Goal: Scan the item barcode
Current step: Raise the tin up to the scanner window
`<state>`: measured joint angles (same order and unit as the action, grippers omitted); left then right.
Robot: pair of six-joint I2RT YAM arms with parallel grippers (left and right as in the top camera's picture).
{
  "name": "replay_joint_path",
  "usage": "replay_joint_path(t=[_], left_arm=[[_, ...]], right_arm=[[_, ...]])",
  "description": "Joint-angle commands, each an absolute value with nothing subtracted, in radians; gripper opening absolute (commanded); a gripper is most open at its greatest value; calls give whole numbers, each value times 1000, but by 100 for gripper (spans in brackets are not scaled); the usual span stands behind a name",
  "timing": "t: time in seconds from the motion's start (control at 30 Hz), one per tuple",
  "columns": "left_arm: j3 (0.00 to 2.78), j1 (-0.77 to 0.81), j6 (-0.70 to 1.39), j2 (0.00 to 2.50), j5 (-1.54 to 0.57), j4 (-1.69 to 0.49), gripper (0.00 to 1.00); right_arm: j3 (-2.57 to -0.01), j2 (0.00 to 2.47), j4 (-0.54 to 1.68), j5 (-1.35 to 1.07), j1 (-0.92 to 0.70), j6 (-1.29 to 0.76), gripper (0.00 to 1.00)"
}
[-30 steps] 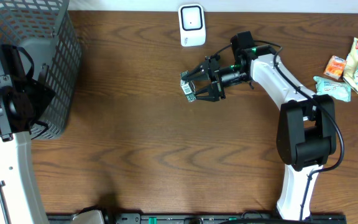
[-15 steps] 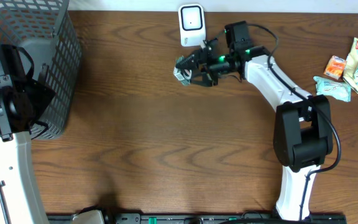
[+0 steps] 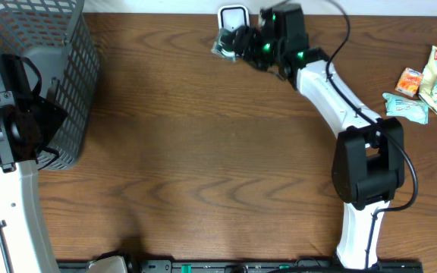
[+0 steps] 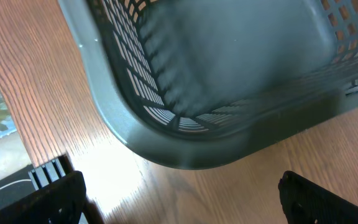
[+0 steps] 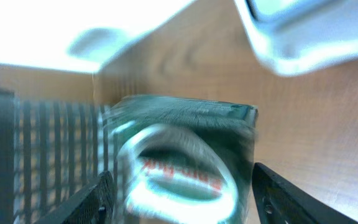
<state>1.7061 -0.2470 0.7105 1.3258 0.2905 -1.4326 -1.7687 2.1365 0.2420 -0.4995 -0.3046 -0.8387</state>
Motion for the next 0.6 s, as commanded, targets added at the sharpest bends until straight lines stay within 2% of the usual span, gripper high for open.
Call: replay_joint_path(t=[0.0, 0.17, 0.57], left_arm=[[1705, -252, 719, 1319, 300, -1435, 97], [1705, -252, 719, 1319, 300, -1435, 97], [1705, -252, 719, 1319, 300, -1435, 98]], right_arm=[[-1867, 2136, 264, -272, -308, -724, 66], [-1954, 2173, 297, -139, -308, -619, 67], [-1962, 2270, 333, -136, -383, -596, 70]])
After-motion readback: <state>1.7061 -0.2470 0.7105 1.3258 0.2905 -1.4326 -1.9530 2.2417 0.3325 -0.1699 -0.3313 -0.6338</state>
